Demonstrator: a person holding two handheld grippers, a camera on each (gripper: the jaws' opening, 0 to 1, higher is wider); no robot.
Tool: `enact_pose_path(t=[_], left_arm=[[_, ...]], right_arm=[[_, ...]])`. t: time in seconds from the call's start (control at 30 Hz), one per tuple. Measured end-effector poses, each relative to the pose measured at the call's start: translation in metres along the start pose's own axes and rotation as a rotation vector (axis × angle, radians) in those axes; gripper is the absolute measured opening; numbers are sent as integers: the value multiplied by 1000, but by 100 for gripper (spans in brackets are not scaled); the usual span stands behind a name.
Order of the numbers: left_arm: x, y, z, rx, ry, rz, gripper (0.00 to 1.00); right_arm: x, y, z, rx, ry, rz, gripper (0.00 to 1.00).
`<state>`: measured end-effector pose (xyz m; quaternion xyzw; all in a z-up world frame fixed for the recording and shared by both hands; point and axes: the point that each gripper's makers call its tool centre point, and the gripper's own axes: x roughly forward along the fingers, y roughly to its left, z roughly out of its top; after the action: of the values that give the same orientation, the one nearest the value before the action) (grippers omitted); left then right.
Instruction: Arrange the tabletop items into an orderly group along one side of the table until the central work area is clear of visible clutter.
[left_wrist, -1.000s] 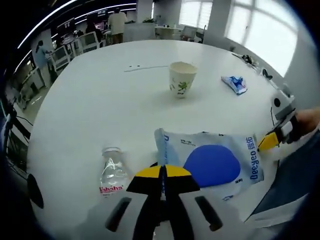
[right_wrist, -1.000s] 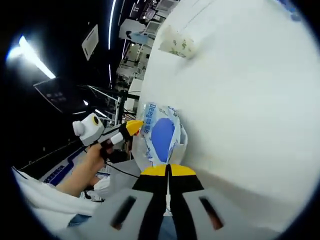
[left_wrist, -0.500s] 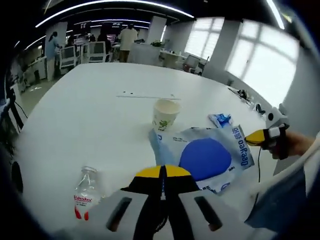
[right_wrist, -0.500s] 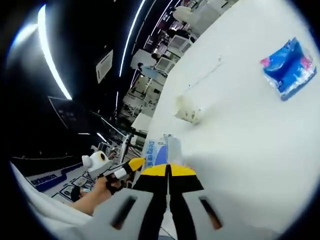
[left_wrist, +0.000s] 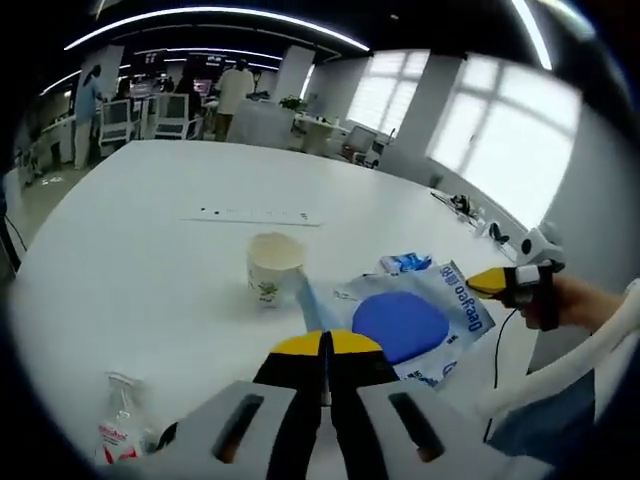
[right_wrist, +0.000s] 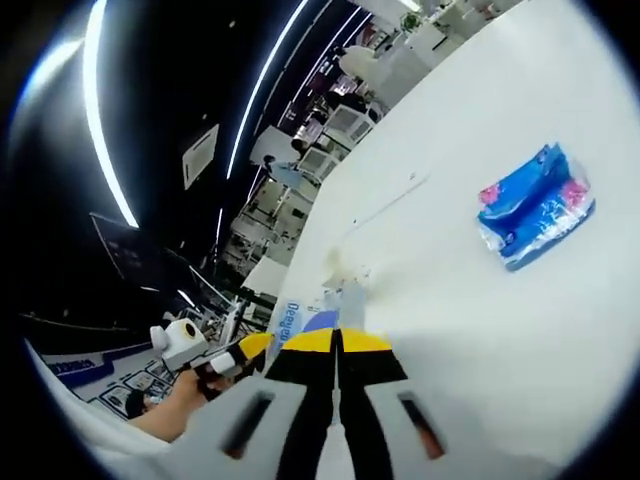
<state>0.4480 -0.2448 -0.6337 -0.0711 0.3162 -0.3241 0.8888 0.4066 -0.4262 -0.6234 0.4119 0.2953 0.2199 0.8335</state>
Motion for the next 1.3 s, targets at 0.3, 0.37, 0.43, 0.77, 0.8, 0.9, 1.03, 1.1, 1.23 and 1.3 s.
enact_pose_path(t=[0.3,0.37,0.43,0.77,0.8,0.9,1.03,1.1,1.23,1.3], left_arm=[[32,-13,17,-27,-25,-20,0],[38,-13,21,-26,-29,-16,0],[45,-15,25,-24,-32,-18,0],[81,-16,30,-42,-19,-8,0],[84,-16,28,-47,-10,-10,0],[96,-13,25,-70,3,-2,0],[110,-16,28,-124,-6,-35,0],[117,-16,28,-99,7,-20,0],[131,-19,19,-58,23,-36,0],[134,-20,11,-41,46,-33,0]], right_arm=[[3,-12,29,-10,-48,-23,0],[3,-14,35,-16,-53,-29,0],[4,-17,41,-22,-58,-33,0],[14,-41,69,-6,-83,-64,0],[16,-46,71,-2,-82,-68,0],[23,-57,74,5,-73,-80,0],[30,-66,76,22,-59,-79,0],[37,-69,78,13,-58,-83,0],[48,-90,76,-46,-21,-142,0],[50,-90,81,-35,-35,-123,0]])
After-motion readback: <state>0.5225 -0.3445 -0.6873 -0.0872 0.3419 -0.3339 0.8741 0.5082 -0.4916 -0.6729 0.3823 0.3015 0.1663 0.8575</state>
